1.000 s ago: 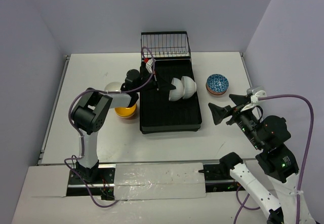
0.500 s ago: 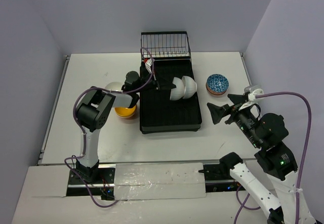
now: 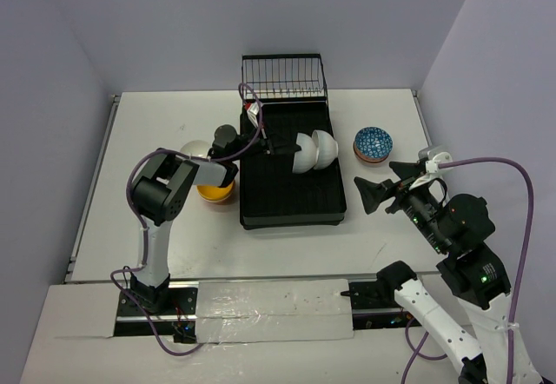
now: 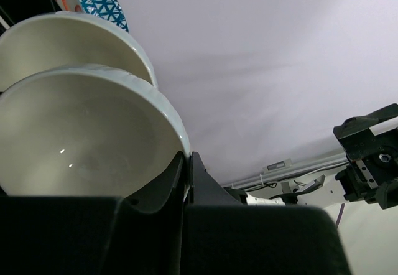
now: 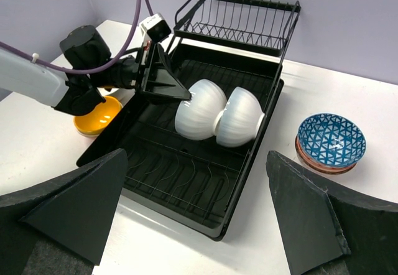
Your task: Load the bowls into the dish rack
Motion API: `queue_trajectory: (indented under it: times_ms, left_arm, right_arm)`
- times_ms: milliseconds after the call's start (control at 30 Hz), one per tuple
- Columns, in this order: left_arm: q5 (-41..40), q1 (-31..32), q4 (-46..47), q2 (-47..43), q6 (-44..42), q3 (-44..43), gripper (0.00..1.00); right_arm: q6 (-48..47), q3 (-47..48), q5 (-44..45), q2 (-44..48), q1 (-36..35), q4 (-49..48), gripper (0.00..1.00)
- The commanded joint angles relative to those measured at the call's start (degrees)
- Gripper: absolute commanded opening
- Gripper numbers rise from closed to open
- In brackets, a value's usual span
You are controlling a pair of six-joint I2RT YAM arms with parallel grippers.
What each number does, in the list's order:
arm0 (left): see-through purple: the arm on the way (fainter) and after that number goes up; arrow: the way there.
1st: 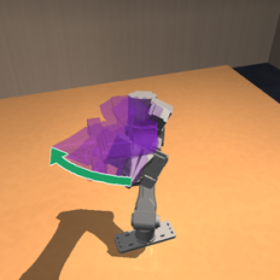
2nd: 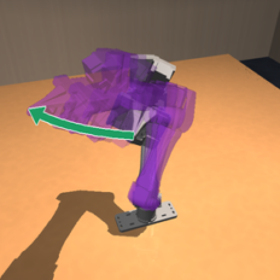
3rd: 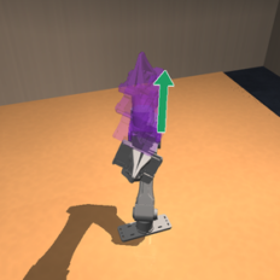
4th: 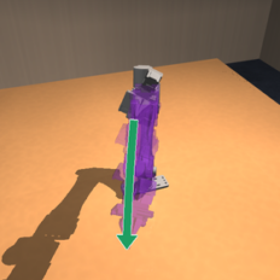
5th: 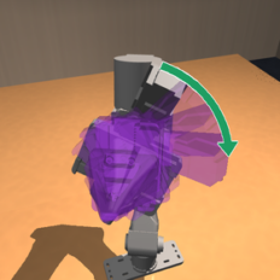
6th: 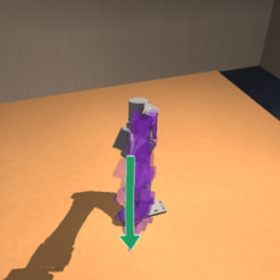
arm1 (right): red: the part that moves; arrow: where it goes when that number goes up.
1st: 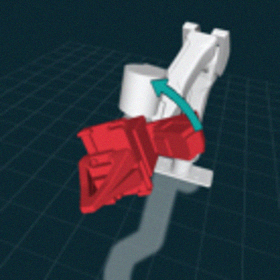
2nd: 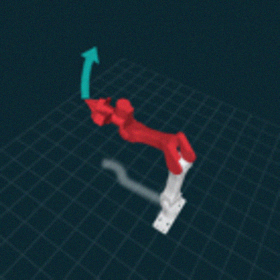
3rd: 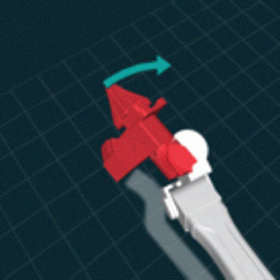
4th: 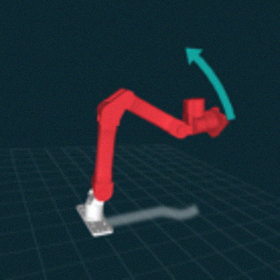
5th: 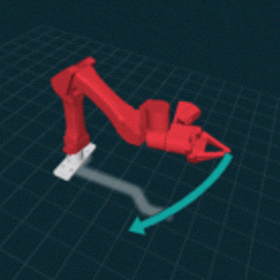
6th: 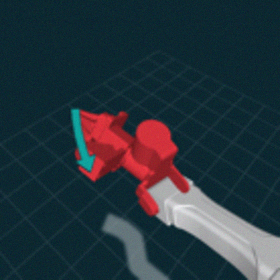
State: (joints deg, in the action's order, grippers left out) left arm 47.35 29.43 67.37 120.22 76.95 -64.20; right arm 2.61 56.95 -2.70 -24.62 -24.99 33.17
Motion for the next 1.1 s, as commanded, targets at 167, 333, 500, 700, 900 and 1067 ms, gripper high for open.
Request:
queue_trajectory:
  times_ms: [167, 333, 500, 700, 900, 1067]
  left_arm:
    - [-2.0, 0.63, -2.15, -0.96, -4.17, 0.22, 0.0]
    - [-1.3, 0.54, -2.69, 0.8, -3.91, -0.83, 0.0]
    - [-2.0, 0.54, -4.02, 1.41, -3.92, -1.19, 0.0]
    - [-2.7, 0.54, -0.4, 2.56, -0.4, -0.48, 0.0]
    - [-2.44, 0.63, 4.51, 3.87, 4.17, 0.22, 0.0]
    - [-2.88, 0.72, 2.42, 2.65, 2.51, 0.57, 0.0]
  right_arm:
    - [0.29, 1.59, -0.99, -0.34, -0.41, -0.74, 1.0]
    - [-0.24, 1.85, -1.08, -0.51, -0.41, -0.65, 1.0]
    - [-0.06, 1.76, -0.99, -0.51, -0.41, -1.0, 1.0]
    - [0.2, 1.5, -0.9, -0.25, -0.41, -1.09, 1.0]
    - [0.46, 1.76, -0.9, -0.51, -0.41, -1.09, 1.0]
    - [0.64, 1.59, -0.73, -0.25, -0.41, -1.09, 1.0]
